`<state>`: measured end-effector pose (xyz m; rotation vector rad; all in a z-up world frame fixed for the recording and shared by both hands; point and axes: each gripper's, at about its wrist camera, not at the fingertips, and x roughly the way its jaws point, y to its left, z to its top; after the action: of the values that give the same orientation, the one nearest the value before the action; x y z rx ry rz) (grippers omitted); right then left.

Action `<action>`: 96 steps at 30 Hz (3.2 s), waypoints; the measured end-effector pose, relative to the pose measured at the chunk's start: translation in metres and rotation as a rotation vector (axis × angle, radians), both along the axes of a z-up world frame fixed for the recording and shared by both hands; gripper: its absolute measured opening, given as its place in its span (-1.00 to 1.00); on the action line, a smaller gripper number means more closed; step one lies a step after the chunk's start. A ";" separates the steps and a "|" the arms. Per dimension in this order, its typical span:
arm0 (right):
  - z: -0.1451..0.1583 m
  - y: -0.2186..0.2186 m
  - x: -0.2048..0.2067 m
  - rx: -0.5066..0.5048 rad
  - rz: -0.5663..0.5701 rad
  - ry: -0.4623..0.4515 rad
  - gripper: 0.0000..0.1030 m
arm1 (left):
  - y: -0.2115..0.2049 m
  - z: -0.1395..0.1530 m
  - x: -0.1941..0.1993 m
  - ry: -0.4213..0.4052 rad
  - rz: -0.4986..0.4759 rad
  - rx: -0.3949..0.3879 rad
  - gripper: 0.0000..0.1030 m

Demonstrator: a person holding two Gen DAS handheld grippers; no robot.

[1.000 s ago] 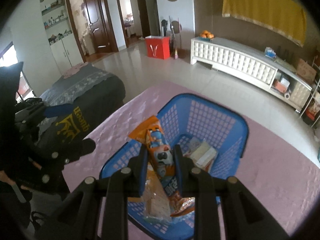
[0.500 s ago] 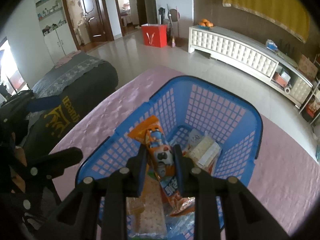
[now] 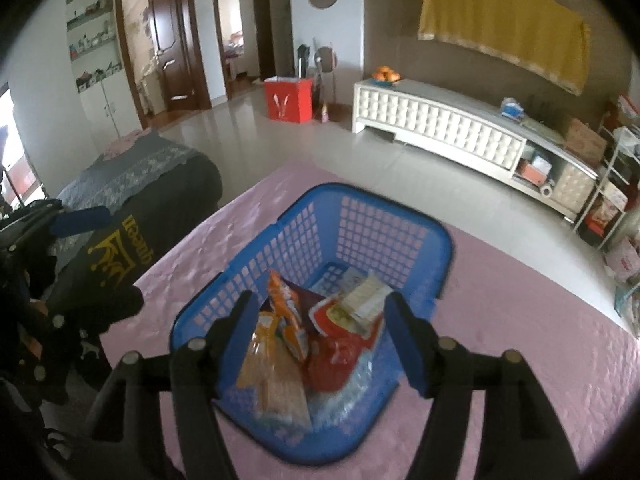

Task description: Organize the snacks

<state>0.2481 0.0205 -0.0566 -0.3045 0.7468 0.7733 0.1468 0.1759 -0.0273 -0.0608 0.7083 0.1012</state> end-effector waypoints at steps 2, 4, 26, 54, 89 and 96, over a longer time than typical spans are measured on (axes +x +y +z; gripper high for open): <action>0.015 -0.013 -0.013 0.033 -0.002 -0.026 0.41 | -0.011 0.014 -0.010 -0.036 -0.012 0.018 0.99; 0.028 -0.026 -0.025 0.056 -0.019 -0.047 0.51 | -0.024 0.027 -0.022 -0.070 -0.019 0.035 0.99; 0.089 -0.123 -0.169 0.106 -0.310 -0.304 1.00 | -0.111 0.075 -0.145 -0.262 -0.008 0.005 0.99; 0.071 -0.145 -0.211 0.129 -0.389 -0.295 1.00 | -0.147 0.068 -0.179 -0.256 -0.076 0.032 0.99; 0.075 -0.152 -0.215 0.141 -0.399 -0.273 1.00 | -0.150 0.071 -0.181 -0.256 -0.097 0.036 0.99; 0.077 -0.152 -0.215 0.138 -0.397 -0.266 1.00 | -0.151 0.070 -0.181 -0.252 -0.100 0.035 0.99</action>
<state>0.0333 -0.1319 0.0205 -0.1237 0.4785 0.3945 -0.0345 0.0244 0.0429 -0.0041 0.4566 0.0094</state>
